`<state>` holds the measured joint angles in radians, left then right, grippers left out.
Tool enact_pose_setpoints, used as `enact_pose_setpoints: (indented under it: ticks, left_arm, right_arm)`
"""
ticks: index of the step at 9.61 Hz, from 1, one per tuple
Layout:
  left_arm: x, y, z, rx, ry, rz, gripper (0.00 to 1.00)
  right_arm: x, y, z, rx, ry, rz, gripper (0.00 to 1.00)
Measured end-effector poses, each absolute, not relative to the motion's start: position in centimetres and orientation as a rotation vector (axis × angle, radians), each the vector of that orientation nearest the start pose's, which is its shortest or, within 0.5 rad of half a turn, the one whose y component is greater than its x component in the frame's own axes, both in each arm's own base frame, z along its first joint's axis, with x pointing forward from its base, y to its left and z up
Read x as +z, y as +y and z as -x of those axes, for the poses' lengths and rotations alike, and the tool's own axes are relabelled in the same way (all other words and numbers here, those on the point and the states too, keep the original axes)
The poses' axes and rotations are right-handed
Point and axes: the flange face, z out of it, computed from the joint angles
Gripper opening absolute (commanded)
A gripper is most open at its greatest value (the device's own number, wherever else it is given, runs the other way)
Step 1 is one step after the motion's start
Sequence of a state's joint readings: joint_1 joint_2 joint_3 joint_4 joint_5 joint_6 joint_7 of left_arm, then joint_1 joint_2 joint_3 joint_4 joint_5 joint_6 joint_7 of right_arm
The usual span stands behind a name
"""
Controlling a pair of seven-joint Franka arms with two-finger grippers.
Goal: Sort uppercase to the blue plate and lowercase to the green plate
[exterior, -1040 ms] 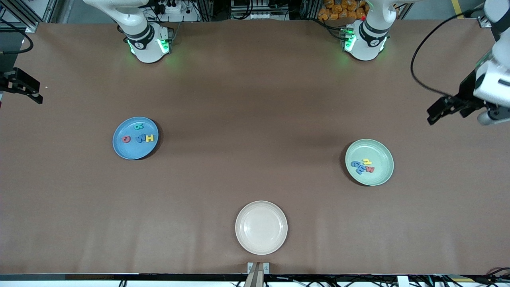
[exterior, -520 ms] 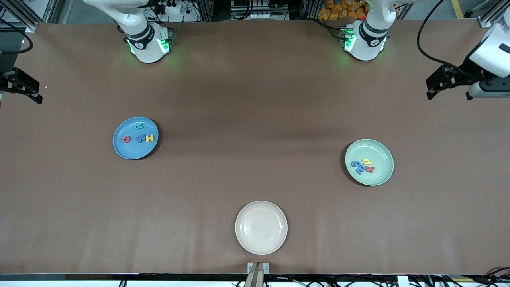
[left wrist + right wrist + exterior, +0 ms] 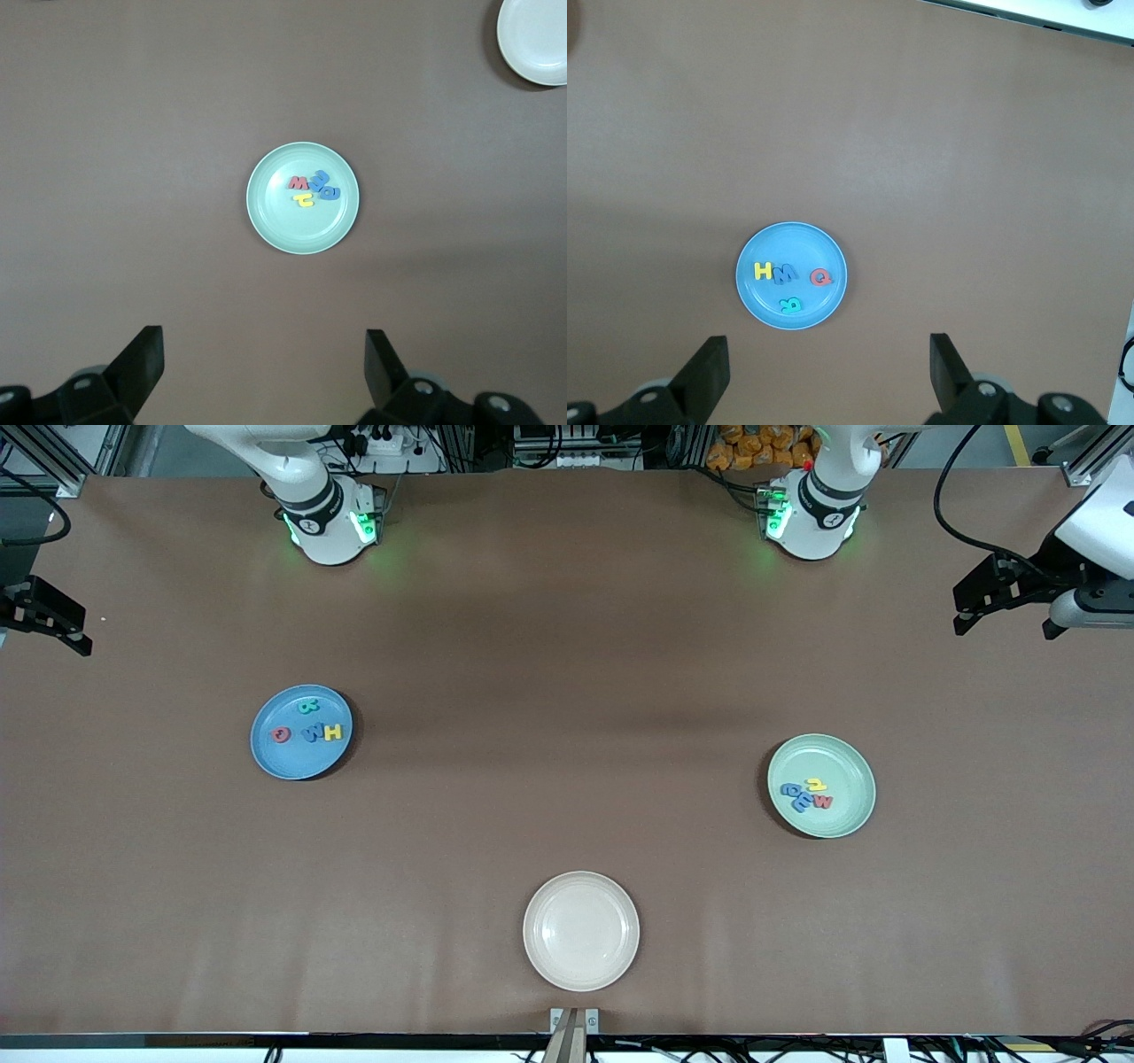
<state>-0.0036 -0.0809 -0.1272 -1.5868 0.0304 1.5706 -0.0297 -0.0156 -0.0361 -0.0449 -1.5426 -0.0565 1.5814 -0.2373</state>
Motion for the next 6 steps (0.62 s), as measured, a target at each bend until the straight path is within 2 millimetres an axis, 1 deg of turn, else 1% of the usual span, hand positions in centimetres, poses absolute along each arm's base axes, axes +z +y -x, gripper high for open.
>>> enact_pose_setpoints:
  ticks: [6]
  left_arm:
    - [65.78, -6.85, -52.73, -0.091, 0.154, 3.102, 1.00]
  right_arm:
    - [65.82, -3.95, -54.34, -0.104, -0.281, 3.193, 1.00]
